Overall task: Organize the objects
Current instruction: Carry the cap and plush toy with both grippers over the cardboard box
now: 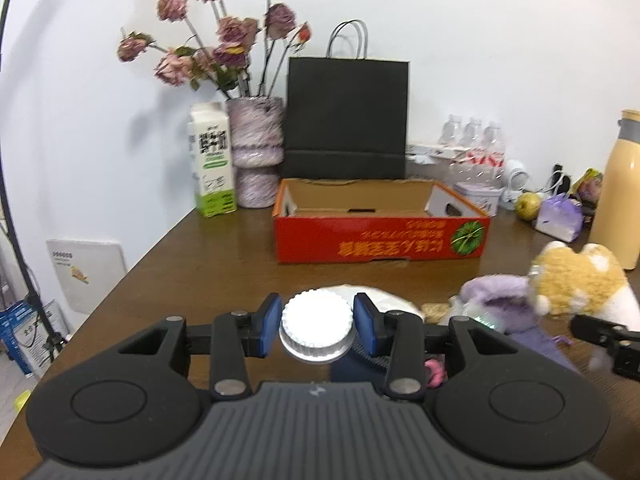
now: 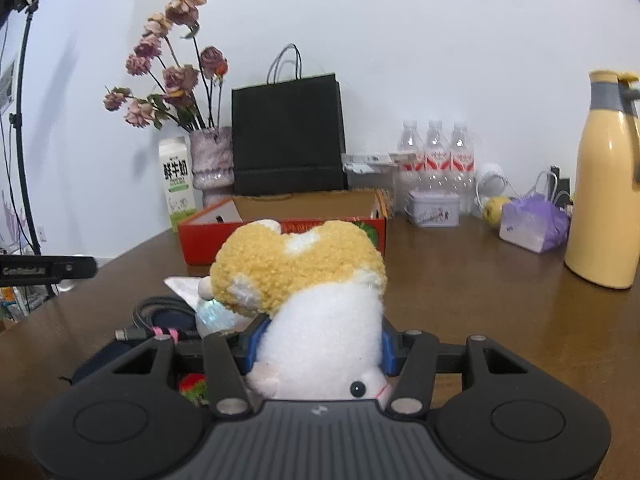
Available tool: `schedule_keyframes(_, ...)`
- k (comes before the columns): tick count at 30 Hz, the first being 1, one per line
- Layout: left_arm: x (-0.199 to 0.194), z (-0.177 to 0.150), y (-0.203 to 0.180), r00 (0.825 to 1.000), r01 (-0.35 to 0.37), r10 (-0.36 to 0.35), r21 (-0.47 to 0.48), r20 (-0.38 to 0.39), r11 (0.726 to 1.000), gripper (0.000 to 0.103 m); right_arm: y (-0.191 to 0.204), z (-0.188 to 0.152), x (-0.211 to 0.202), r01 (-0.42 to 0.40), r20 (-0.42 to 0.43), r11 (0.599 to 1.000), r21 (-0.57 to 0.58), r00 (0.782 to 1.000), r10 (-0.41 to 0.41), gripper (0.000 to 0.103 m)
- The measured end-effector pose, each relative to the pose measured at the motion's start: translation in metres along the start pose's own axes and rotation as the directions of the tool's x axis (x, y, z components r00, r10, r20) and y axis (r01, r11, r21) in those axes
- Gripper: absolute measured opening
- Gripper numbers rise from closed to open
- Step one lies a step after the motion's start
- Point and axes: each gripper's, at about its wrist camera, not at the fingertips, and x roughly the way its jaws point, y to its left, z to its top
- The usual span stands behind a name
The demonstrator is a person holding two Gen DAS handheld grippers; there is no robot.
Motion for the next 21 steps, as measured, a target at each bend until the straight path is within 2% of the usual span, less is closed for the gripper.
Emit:
schedule_keyframes(8,0.001,0.026,-0.022,0.998,0.048,-0.047,-0.004,0.045,0.999,0.041,0.008,0.026,0.006,-0.013,0.028,1.0,-0.027,1.0,0.013,0.052)
schedule_keyframes(21,0.034,0.065,-0.033,0.996,0.057,-0.054,-0.037,0.068,0.998,0.041,0.018,0.075,0.042,-0.037,0.063,0.999,-0.038,0.997,0.039,0.052)
